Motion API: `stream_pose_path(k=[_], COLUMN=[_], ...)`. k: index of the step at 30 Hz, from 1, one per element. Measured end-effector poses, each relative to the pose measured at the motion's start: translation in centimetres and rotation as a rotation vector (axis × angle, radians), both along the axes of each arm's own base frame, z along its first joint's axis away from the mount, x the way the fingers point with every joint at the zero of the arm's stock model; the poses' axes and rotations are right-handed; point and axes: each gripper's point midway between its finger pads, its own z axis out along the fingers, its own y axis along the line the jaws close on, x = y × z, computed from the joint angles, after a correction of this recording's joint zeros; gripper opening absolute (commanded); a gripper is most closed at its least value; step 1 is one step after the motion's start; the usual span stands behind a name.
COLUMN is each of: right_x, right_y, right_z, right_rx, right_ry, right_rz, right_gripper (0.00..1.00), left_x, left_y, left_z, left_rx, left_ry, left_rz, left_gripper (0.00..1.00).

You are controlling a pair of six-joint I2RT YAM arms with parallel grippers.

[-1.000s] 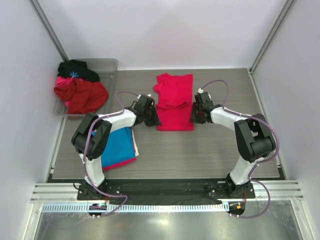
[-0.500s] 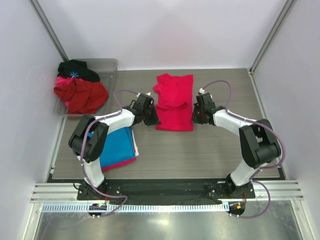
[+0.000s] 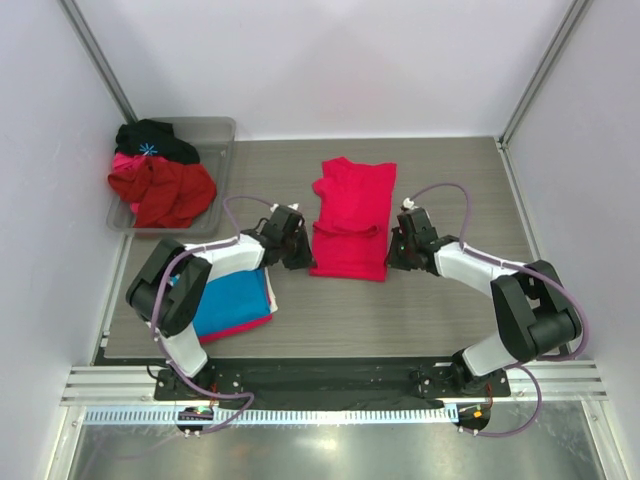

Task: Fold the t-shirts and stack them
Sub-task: Fold the tshirt

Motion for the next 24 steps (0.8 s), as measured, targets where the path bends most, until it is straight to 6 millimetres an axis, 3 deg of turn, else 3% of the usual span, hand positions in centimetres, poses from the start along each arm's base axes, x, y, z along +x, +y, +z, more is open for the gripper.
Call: stream_pose_path(k=[1, 2, 3, 4, 8, 15, 21, 24], right_x=[-0.4, -1.0, -1.6, -2.0, -2.8, -4.6, -5.5, -6.0], right_y=[0.0, 0.0, -0.2, -0.3, 0.3, 1.7, 3.4, 4.0], right_z=[-0.4, -0.9, -1.4, -1.8, -1.4, -1.2, -0.1, -0.3], right_rx=[0.003, 0.005, 0.001, 0.001, 0.043, 0.110, 0.159, 0.162], right_ry=[0.011, 0.025, 0.040, 0.052, 0.047, 0.069, 0.049, 0.063], right_rz=[-0.002, -0.004, -0.004, -0.003, 0.003, 0.029, 0.053, 0.062], right_gripper=[0.26, 0.30, 0.34, 0.38, 0.45, 0.45, 0.45, 0.44], left_x=[-0.6, -1.1, -1.7, -1.9, -2.3, -3.3, -3.3, -3.3], left_y=[0.1, 0.2, 0.4, 0.4, 0.5, 1.6, 1.9, 1.9], left_z=[-0.6, -1.1, -1.7, -1.8, -1.1, -0.5, -0.5, -0.7], left_rx=[0.005, 0.013, 0.025, 0.019, 0.018, 0.035, 0.050, 0.053], left_ry=[0.011, 0.021, 0.032, 0.033, -0.002, -0.025, -0.026, -0.022], left_rz=[-0.004, -0.010, -0.012, -0.010, -0.002, 0.017, 0.028, 0.028], left_gripper=[0.10, 0.16, 0.20, 0.32, 0.51, 0.56, 0.44, 0.43])
